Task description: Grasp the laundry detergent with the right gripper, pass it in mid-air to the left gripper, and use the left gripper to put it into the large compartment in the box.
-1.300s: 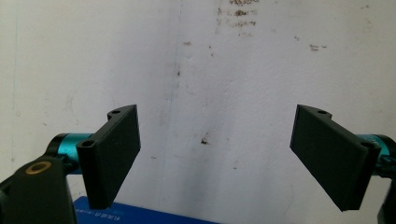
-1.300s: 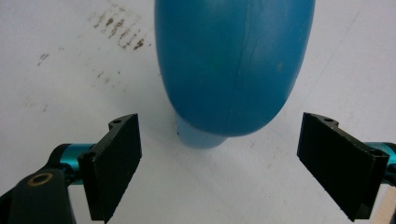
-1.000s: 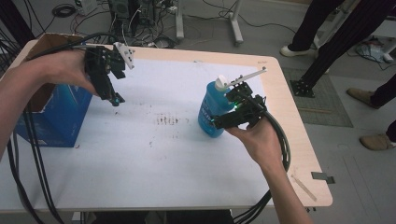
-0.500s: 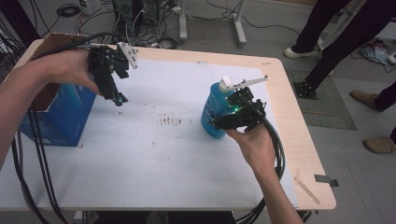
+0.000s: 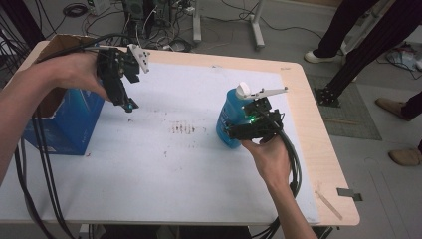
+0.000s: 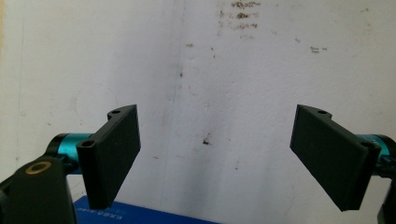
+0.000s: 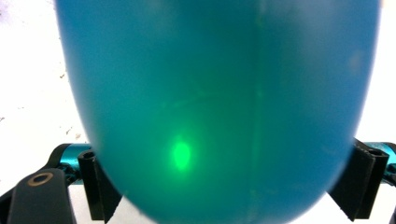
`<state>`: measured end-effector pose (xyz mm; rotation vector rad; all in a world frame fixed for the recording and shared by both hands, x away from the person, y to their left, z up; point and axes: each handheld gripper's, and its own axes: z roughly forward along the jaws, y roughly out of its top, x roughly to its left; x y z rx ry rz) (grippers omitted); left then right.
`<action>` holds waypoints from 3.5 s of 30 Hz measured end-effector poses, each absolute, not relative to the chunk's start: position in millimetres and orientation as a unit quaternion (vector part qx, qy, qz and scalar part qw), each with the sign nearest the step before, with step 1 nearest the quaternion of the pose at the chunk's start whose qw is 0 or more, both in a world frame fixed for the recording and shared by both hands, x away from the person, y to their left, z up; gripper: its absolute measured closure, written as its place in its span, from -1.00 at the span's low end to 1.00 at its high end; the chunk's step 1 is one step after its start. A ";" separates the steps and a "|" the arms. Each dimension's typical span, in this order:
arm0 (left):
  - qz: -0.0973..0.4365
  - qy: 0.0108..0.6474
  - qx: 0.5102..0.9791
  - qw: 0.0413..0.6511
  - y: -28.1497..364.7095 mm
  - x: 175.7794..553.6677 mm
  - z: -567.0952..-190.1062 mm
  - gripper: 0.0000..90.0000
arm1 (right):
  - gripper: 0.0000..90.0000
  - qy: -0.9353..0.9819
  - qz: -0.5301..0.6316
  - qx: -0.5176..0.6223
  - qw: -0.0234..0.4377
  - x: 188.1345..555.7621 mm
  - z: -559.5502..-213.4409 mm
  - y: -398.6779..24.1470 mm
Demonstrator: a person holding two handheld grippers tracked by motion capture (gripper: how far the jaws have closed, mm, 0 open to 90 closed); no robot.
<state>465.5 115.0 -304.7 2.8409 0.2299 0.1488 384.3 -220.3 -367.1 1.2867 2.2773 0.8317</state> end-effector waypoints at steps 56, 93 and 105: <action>0.055 0.079 0.984 0.147 115.5 464.2 -303.0 -0.64 | -0.17 0.798 0.346 0.451 0.200 382.9 -372.3 -218.6; 0.075 0.026 0.982 0.170 85.7 450.1 -261.2 -0.64 | 0.04 0.854 0.389 0.312 0.148 388.8 -342.0 -217.8; 0.038 -0.018 0.977 0.207 51.2 434.1 -235.4 -0.64 | 0.04 0.903 0.392 0.152 0.091 390.7 -314.0 -187.8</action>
